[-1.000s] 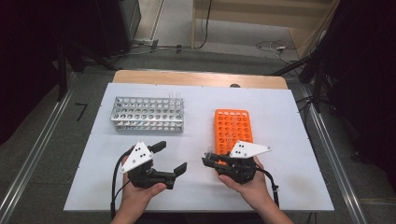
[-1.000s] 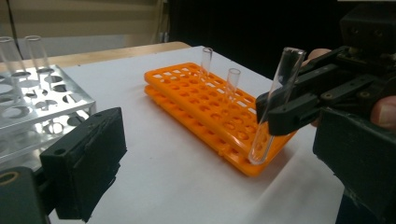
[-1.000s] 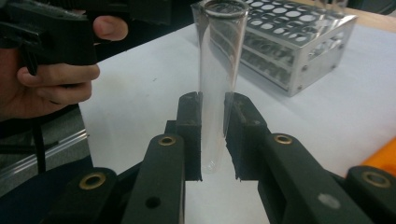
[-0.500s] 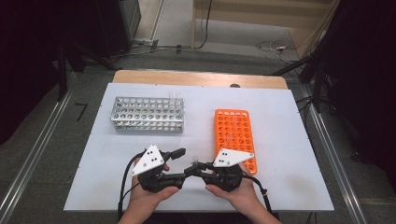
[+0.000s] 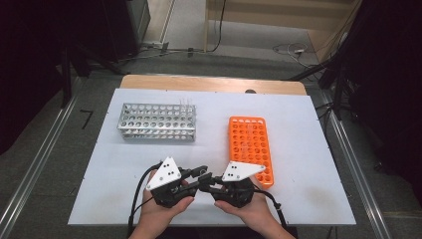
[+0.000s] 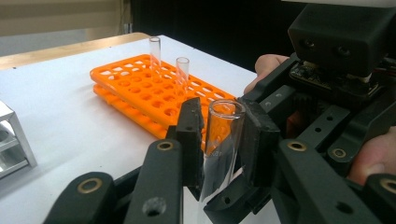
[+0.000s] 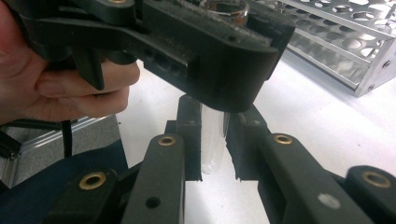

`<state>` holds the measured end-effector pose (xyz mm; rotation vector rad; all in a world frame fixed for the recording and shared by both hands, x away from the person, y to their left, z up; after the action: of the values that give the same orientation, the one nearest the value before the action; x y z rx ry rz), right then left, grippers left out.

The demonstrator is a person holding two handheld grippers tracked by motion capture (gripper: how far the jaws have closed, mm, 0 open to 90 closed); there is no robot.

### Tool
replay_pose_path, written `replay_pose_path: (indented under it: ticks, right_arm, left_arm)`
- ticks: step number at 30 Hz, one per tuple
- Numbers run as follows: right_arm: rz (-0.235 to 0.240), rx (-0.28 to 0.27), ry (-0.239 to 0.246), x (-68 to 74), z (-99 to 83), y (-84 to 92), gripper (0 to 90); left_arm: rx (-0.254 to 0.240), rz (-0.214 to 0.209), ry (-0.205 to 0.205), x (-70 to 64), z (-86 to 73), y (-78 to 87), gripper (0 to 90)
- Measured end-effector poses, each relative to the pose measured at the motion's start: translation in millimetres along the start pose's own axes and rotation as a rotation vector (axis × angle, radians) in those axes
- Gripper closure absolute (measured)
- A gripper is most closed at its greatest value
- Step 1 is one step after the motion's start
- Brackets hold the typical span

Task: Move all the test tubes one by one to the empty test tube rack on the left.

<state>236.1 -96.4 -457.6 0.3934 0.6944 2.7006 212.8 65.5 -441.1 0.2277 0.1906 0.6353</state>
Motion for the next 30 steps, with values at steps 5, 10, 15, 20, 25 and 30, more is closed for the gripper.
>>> replay_pose_path:
  ticks: [5,10,15,20,25,30]
  right_arm:
    - [0.002,0.002,-0.003,-0.4,-0.2,-0.5,74.1]
    - [0.017,-0.005,-0.006,-1.9,-0.1,1.8,67.7]
    - [0.029,-0.024,0.021,-6.5,0.0,8.3,51.4]
    - [0.019,-0.05,0.008,-13.6,1.7,16.4,32.8]
    - [-0.015,-0.059,-0.007,-23.8,-0.4,28.2,18.6]
    - [-0.048,-0.076,-0.026,-35.0,-4.5,42.2,5.4]
  left_arm:
    - [0.001,0.009,-0.005,0.7,0.2,0.5,75.2]
    - [-0.006,0.018,0.0,3.5,1.8,2.0,75.5]
    - [-0.017,0.038,0.016,11.3,2.3,7.3,75.6]
    - [-0.024,0.057,0.029,17.2,2.2,10.9,75.6]
    - [-0.022,0.078,0.036,23.8,1.2,14.2,75.6]
    - [-0.022,0.096,0.043,32.1,2.5,18.2,75.6]
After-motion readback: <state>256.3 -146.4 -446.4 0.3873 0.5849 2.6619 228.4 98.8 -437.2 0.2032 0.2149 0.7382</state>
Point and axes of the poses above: each handheld gripper's, and its own axes: y roughly backward along the jaws, z roughly out of its top, x roughly to its left, the point moved 3 cm from there along -y, roughly forward along the jaws, and after that the axes turned 3 degrees about -y, right-handed, at the moved point
